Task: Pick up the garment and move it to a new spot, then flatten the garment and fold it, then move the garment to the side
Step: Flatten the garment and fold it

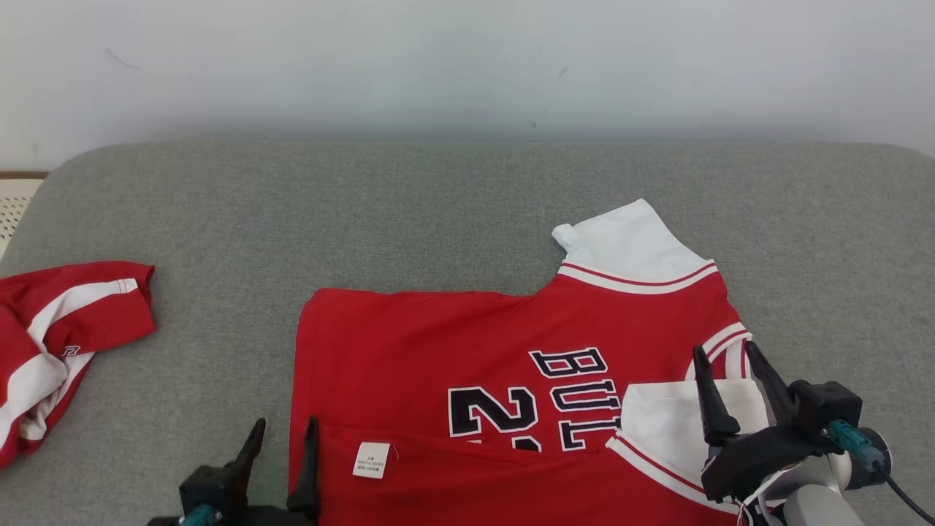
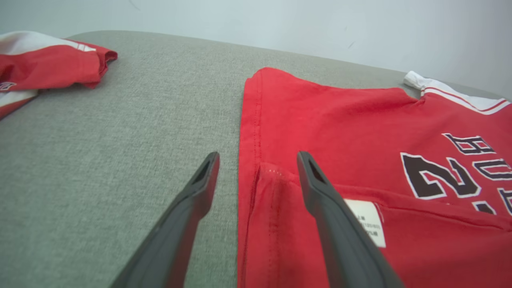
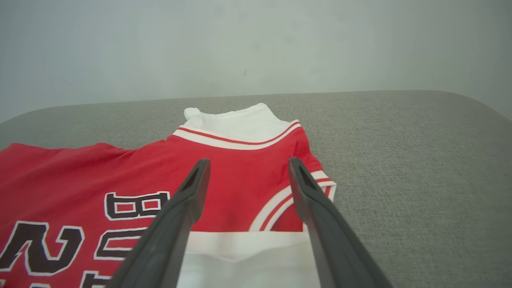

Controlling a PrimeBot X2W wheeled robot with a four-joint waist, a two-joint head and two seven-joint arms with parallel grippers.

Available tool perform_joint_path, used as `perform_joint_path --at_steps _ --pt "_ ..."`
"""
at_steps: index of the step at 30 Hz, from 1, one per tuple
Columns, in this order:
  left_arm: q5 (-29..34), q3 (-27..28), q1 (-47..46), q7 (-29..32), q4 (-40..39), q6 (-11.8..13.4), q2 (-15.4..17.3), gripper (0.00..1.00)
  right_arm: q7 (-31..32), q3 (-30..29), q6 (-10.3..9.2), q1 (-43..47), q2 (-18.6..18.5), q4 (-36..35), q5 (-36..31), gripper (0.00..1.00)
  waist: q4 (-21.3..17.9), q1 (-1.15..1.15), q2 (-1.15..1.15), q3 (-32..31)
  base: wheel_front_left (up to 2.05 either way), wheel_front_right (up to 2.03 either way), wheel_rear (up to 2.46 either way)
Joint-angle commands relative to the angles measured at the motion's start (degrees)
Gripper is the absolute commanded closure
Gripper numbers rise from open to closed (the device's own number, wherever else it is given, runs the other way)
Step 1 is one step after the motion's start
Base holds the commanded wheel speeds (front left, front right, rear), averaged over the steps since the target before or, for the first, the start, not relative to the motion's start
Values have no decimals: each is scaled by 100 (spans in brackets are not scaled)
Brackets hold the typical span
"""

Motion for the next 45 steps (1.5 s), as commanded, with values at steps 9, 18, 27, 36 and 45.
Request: perform_joint_path --at_steps 9,18,27,36,45 --pt "399 363 -1254 -7 635 -307 14 0 -1 -98 -8 -163 39 -245 19 0 -304 0 0 432 0 0 0" --pt "424 597 -2314 -7 1740 -383 17 0 -1 -27 -8 -361 37 -424 140 0 -580 0 0 756 0 0 0" --pt "468 840 -2857 -7 2368 -312 117 0 -1 -9 -9 -407 23 -551 184 0 -715 0 0 923 0 0 0" --pt "558 1049 -3028 -6 2738 -16 193 0 -1 -25 -9 -365 35 -604 226 0 -704 0 0 965 0 0 0" --pt "599 1040 -3090 -6 2939 -143 195 0 -1 16 -9 -420 66 -608 241 0 -719 0 0 1013 0 0 0"
